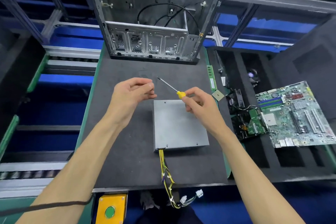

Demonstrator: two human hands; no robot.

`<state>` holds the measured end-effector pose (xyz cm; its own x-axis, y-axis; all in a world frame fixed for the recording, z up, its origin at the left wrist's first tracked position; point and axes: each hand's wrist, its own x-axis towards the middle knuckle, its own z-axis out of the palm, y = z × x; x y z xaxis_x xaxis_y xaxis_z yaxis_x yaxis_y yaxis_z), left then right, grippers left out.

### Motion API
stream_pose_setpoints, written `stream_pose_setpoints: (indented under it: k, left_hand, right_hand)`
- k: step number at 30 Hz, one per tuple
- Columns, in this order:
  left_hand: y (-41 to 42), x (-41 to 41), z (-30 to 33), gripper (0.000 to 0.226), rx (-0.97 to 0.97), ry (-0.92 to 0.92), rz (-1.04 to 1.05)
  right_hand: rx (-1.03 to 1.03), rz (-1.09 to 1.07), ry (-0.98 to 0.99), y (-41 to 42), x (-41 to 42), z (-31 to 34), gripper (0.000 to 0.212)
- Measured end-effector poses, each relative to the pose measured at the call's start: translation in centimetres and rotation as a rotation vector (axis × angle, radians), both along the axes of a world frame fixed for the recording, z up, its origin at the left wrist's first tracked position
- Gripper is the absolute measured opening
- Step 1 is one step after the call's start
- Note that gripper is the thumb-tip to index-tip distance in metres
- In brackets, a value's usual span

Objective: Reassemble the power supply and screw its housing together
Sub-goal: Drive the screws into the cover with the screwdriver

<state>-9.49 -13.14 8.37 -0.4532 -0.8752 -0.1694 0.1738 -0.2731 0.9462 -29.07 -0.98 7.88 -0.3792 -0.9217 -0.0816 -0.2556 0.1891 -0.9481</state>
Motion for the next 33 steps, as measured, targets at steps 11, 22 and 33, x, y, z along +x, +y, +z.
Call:
stream_pose_setpoints:
  k: [11,22,33]
  left_hand:
    - [2.2,-0.3,1.0,0.01,-0.007,0.016,-0.027]
    - [3.5,0.3,2.3,0.007,-0.051,-0.09,-0.131]
    - [5.4,-0.8,3.5,0.014,0.061,-0.089,-0.051]
  right_hand:
    - [-0.002,0.018,0.037,3.7,-0.3,0.8,0.008]
    - [0.004,0.076,0.086,5.5,-0.8,2.5,0.008]
    - [-0.097,0.061,-0.075,6.5,-2.4,3.4,0.014]
